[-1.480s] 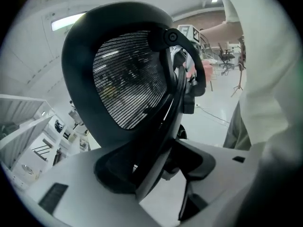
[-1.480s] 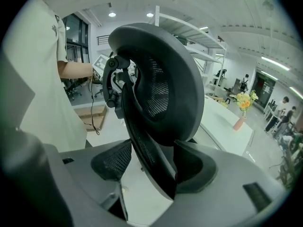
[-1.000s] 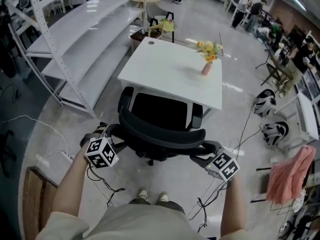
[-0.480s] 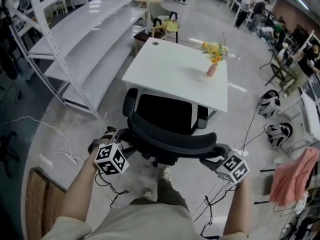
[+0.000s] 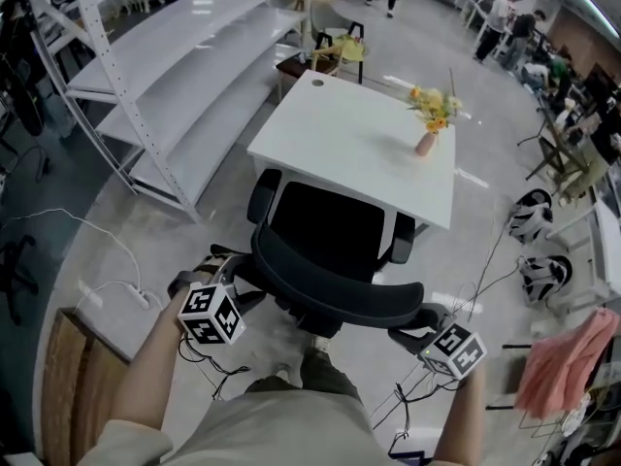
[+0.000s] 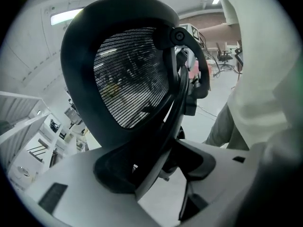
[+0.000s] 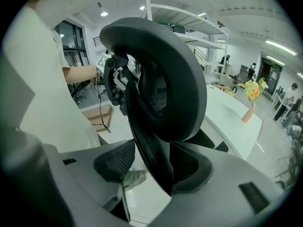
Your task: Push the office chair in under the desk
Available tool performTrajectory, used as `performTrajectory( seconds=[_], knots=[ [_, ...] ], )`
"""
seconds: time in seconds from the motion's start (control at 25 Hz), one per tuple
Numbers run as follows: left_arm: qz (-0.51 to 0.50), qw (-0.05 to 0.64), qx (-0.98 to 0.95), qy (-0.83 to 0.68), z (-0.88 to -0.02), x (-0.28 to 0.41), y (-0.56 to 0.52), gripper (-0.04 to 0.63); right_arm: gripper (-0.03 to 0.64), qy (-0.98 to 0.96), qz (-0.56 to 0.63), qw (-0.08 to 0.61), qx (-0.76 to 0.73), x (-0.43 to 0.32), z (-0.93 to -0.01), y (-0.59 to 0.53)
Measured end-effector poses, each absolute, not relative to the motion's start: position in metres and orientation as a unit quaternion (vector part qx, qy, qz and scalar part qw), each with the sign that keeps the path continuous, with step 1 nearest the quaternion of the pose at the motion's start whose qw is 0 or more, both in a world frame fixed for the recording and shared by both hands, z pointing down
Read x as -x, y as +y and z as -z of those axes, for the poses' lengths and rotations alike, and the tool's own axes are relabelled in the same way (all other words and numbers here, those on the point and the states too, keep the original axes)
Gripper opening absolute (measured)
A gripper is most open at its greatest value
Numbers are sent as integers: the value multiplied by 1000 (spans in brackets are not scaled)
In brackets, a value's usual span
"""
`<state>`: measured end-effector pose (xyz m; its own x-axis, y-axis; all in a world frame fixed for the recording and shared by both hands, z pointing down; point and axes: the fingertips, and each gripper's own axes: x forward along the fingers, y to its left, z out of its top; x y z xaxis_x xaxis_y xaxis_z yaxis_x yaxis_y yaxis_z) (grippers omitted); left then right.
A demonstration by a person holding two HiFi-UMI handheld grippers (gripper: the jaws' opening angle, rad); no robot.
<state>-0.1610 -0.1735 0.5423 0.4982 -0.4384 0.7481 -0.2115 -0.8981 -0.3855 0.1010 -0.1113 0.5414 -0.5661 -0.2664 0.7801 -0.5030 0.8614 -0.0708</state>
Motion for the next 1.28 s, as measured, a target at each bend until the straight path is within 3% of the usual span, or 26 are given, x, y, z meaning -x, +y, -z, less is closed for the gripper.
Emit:
performTrajectory(
  seconds=[0.56,1.28],
  knots=[
    [467,119,859,175,-543,144,-211,270,233,-875,-110,402,-246,-116,-539,-137],
    [470,118,853,193,-543,110,-340,279,225,-883,-81,391,-246,-150,-536,-265]
  ],
)
